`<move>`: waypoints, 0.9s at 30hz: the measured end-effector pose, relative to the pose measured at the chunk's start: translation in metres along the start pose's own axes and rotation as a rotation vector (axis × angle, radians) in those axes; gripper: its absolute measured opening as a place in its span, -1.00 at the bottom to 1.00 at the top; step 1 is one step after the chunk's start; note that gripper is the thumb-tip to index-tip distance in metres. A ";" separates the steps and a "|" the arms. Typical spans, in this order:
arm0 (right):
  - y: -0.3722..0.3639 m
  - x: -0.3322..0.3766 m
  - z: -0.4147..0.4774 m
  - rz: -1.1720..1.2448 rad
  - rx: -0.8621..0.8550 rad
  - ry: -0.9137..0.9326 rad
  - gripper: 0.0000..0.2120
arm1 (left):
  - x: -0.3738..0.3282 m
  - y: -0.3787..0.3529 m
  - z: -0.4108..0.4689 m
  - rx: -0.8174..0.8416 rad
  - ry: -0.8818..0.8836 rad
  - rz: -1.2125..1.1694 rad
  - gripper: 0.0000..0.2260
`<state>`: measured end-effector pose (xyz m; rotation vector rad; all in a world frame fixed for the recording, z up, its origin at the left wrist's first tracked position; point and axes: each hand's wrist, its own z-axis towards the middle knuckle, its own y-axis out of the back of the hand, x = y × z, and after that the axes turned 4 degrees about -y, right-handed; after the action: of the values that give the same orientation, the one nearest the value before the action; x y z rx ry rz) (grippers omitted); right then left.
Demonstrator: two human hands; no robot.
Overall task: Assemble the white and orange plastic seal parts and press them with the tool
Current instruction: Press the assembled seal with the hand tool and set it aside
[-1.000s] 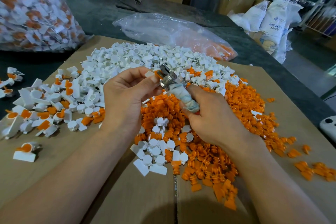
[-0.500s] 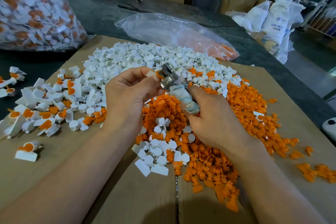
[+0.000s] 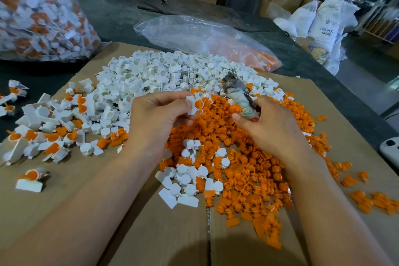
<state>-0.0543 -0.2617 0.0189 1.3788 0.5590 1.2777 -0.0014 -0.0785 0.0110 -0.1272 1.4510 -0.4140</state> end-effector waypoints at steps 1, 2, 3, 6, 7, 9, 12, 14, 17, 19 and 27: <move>-0.001 -0.002 0.001 -0.017 0.008 -0.010 -0.65 | 0.000 0.000 -0.001 0.013 -0.004 0.011 -0.73; -0.001 -0.003 0.002 -0.034 0.016 -0.019 -0.64 | -0.001 0.000 -0.001 0.024 -0.006 0.019 -0.71; -0.002 -0.004 0.003 -0.050 0.023 -0.026 -0.63 | -0.001 0.000 -0.002 0.032 -0.006 0.023 -0.71; -0.004 -0.004 0.004 -0.097 0.038 -0.034 -0.59 | -0.002 0.000 -0.002 0.049 0.007 0.023 -0.71; -0.005 -0.004 0.004 -0.111 0.044 -0.035 -0.57 | -0.002 0.000 -0.002 0.055 0.014 0.021 -0.71; -0.006 -0.004 0.005 -0.129 0.059 -0.039 -0.51 | -0.002 0.000 -0.003 0.065 0.033 0.009 -0.73; -0.009 -0.005 0.005 -0.132 0.070 -0.040 -0.42 | -0.003 -0.001 -0.004 0.088 0.071 -0.035 -0.81; -0.010 -0.005 0.006 -0.135 0.073 -0.036 -0.38 | -0.005 -0.001 -0.004 0.106 0.097 -0.062 -0.84; -0.012 -0.006 0.006 -0.157 0.088 -0.029 -0.35 | -0.006 -0.001 -0.004 0.132 0.120 -0.074 -0.83; -0.014 -0.006 0.006 -0.165 0.095 -0.023 -0.36 | -0.006 0.000 -0.004 0.143 0.138 -0.086 -0.81; -0.018 -0.007 0.008 -0.210 0.154 -0.015 -0.25 | -0.008 -0.002 -0.003 0.128 0.261 -0.180 -0.81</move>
<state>-0.0428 -0.2662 0.0016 1.4135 0.7835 1.0721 -0.0053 -0.0766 0.0189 -0.1041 1.6708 -0.6896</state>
